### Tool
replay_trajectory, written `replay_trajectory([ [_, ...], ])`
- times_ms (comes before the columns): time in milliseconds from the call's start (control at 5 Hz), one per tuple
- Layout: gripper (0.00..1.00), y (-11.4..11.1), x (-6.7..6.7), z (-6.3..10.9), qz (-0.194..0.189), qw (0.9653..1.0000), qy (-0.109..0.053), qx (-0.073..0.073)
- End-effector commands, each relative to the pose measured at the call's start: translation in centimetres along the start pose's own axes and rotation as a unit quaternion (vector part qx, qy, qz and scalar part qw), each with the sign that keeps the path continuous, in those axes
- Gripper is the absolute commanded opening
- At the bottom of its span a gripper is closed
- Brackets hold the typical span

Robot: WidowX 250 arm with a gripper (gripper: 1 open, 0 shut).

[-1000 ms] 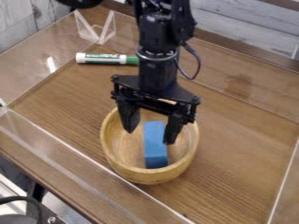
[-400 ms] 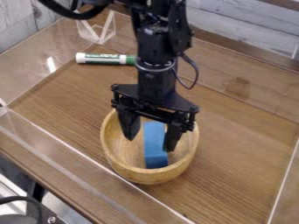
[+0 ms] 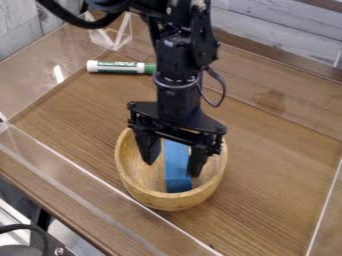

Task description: Remove the blue block from inside the brown bowl and put it on the table

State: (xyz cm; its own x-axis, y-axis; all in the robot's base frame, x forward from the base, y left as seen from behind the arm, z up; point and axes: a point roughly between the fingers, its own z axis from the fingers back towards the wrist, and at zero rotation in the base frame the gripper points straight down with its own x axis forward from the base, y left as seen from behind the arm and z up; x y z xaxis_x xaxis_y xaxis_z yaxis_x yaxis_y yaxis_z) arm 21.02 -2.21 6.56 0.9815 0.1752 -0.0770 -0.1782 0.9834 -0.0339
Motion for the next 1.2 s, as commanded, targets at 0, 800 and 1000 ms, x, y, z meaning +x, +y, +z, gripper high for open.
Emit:
replay_trajectory([
  [0, 1.0, 0.14, 0.53, 0.46, 0.007, 0.9998, -0.016, -0.006],
  [800, 1.0, 0.2, 0.58, 0.08, 0.009, 0.9996, -0.024, -0.01],
  [1000, 1.0, 0.15, 0.66, -0.52, 0.011, 0.9996, -0.025, -0.011],
])
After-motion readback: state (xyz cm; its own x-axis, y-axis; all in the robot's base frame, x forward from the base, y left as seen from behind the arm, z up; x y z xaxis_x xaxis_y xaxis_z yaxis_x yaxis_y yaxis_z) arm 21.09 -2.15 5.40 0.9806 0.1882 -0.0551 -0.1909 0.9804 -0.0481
